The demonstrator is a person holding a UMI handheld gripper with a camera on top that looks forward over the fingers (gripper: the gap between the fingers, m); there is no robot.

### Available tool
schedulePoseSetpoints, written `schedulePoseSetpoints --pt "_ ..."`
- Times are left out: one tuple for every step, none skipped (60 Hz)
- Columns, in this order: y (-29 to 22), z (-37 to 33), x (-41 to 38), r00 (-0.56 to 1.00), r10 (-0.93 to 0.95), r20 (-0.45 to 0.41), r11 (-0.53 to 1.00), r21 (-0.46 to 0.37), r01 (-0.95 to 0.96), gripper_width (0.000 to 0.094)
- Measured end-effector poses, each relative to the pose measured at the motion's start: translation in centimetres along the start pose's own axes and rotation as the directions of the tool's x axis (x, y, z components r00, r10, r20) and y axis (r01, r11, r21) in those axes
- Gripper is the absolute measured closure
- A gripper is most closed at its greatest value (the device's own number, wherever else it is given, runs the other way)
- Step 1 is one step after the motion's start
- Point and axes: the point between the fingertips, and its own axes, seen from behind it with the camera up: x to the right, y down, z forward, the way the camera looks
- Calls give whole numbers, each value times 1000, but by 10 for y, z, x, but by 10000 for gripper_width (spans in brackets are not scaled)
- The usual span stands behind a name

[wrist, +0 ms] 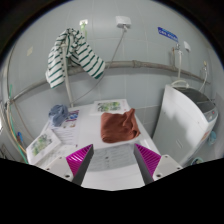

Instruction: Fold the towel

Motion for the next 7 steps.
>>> schedulePoseSetpoints --pt "4 -8 -5 1000 8 12 1000 -3 -8 94" --pt "9 -16 -10 1000 16 22 1000 -6 -16 90" --pt "13 -23 -14 999 24 31 1000 -9 -23 91" --pt "16 -30 -17 999 30 37 999 -12 -30 91" --pt "19 -37 -19 999 35 41 999 -17 -34 91" --pt "22 -44 -21 998 39 45 999 -20 -38 87" --pt "26 -49 -22 998 40 46 999 -21 -39 88"
